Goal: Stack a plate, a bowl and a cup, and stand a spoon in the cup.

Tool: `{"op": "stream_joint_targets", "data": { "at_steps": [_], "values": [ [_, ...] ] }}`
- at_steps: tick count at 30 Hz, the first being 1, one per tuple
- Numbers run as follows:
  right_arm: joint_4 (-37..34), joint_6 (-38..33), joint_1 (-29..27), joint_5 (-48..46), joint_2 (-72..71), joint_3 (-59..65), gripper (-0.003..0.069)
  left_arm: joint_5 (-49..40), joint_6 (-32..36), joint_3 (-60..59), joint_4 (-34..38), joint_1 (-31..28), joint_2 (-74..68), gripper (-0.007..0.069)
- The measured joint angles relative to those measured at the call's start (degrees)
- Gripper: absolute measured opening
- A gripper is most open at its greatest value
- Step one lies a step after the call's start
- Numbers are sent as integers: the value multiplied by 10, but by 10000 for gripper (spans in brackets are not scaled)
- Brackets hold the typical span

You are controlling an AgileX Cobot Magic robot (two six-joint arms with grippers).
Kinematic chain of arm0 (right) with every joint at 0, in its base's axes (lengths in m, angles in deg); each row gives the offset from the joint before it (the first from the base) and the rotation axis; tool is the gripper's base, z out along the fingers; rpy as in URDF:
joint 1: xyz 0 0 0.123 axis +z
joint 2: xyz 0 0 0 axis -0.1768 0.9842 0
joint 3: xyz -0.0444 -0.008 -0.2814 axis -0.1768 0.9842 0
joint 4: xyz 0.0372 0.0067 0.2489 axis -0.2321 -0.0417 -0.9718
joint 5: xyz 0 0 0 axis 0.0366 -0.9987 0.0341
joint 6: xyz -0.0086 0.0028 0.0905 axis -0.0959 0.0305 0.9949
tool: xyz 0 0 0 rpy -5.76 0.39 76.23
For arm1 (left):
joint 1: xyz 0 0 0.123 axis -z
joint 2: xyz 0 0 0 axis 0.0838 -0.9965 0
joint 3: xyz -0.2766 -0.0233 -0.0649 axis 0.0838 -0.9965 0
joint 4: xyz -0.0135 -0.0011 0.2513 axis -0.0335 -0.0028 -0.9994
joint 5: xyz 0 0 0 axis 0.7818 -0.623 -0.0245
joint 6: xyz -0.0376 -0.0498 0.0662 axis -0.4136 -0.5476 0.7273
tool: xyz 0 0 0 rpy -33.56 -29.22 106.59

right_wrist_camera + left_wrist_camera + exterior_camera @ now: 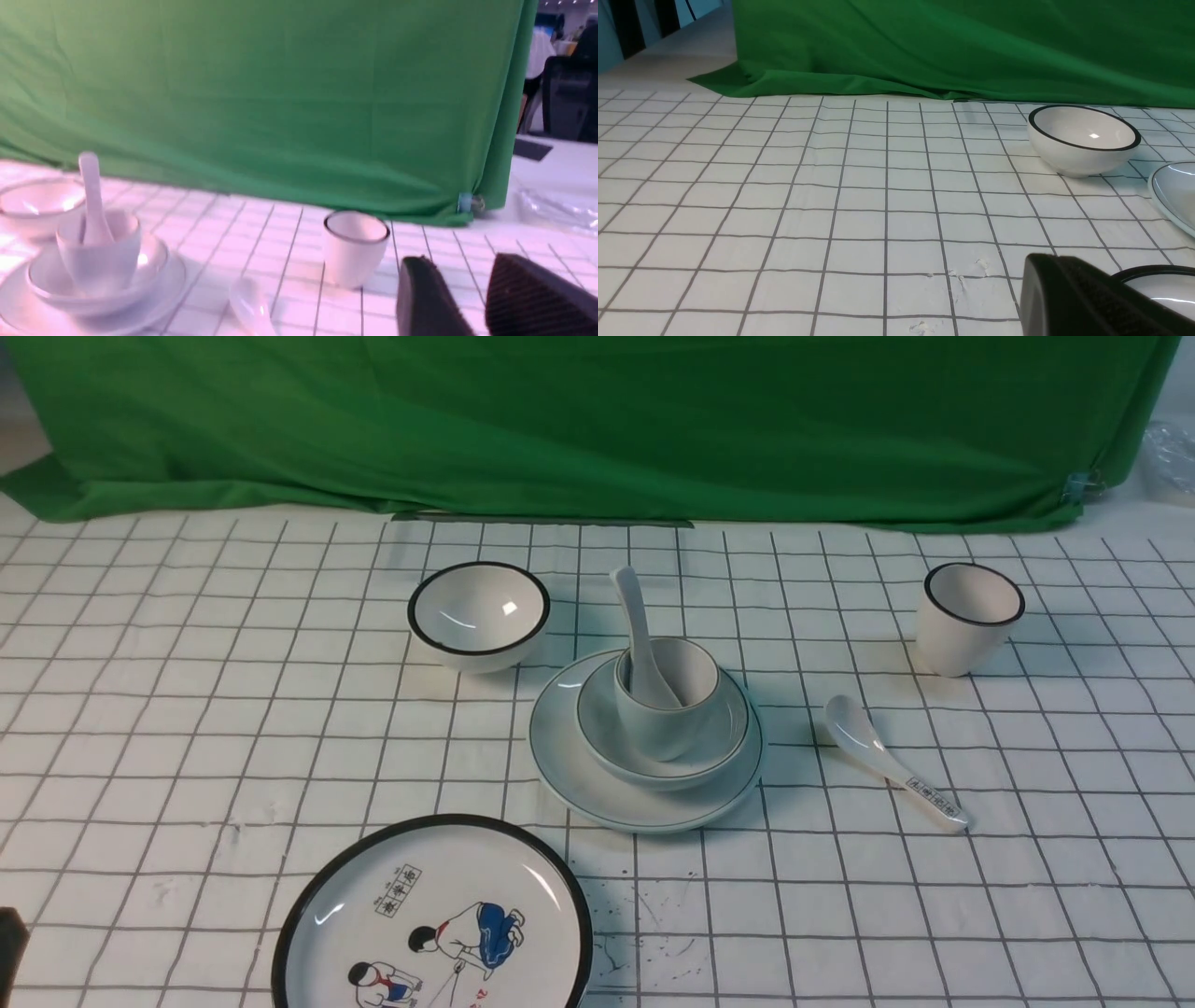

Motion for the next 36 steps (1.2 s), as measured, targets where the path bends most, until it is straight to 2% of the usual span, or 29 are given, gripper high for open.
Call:
{"op": "stream_joint_targets", "data": {
  "at_steps": [7,9,13,36],
  "values": [
    [4,-31,-19,-50,-20,51,246,0,0,0,0,0,0,3],
    [4,-33,-58,-81,-22,72,246,0,0,0,0,0,0,3],
    [5,-28,-95,-130,-22,76,246,0,0,0,0,0,0,3],
    [5,-24,-83,-135,-23,77,246,0,14,0,0,0,0,3]
  ]
}}
